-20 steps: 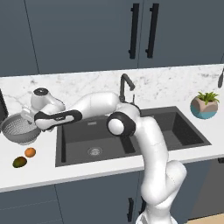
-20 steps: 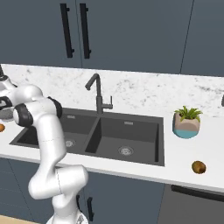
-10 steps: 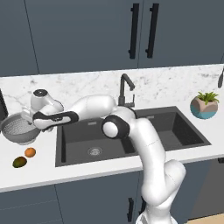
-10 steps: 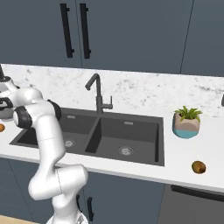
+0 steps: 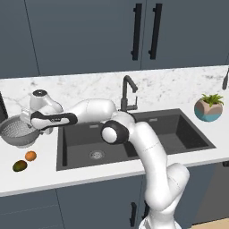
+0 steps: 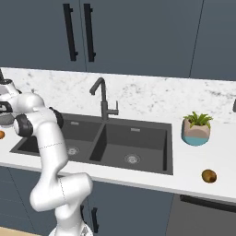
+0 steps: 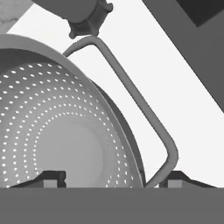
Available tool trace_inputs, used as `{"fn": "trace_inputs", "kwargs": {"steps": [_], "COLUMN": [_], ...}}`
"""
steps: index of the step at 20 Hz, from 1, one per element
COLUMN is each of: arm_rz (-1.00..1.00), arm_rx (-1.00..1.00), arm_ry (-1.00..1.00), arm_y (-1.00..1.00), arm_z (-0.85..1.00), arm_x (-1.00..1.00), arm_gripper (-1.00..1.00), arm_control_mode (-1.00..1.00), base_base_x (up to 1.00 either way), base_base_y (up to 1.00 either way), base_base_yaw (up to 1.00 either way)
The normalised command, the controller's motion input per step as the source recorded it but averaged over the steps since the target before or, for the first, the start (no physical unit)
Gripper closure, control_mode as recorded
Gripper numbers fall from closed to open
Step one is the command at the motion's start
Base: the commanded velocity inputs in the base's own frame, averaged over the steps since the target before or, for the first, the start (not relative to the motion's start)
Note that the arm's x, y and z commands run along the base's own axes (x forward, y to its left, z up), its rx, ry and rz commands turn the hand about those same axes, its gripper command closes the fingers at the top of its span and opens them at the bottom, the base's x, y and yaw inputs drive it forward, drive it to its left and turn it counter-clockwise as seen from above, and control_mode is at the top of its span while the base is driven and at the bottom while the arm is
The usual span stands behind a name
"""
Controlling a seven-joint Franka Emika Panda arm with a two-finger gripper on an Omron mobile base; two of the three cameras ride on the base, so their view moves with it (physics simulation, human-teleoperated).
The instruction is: Put the colander in the sink, put the tangerine, pear, mango in the colander, and turn on the sink faucet and pour water over the colander.
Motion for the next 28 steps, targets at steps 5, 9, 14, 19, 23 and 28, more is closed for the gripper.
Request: {"fn": "trace_inputs", "kwargs": {"steps": [5,9,14,19,23,28], "arm_rz": [0.0,-0.06,-0.09,-0.12,-0.14,-0.15], "arm_rx": [0.0,0.0,0.0,0.01,0.01,0.01], "arm_ry": [0.07,0.0,0.0,0.0,0.02,0.02], "arm_y": [-0.06,-0.23,-0.31,-0.46,-0.55,-0.58], "arm_z": [-0.28,-0.04,0.09,0.3,0.26,0.19], "arm_x": [-0.28,-0.35,-0.39,-0.52,-0.52,-0.48], "arm_gripper": [1.0,1.0,1.0,1.0,1.0,1.0], "arm_control_mode": [-1.0,-1.0,-1.0,-1.0,-1.0,-1.0], "base_base_x": [0.0,0.0,0.0,0.0,0.0,0.0], "base_base_y": [0.0,0.0,0.0,0.0,0.0,0.0], "base_base_yaw": [0.0,0.0,0.0,0.0,0.0,0.0]}}
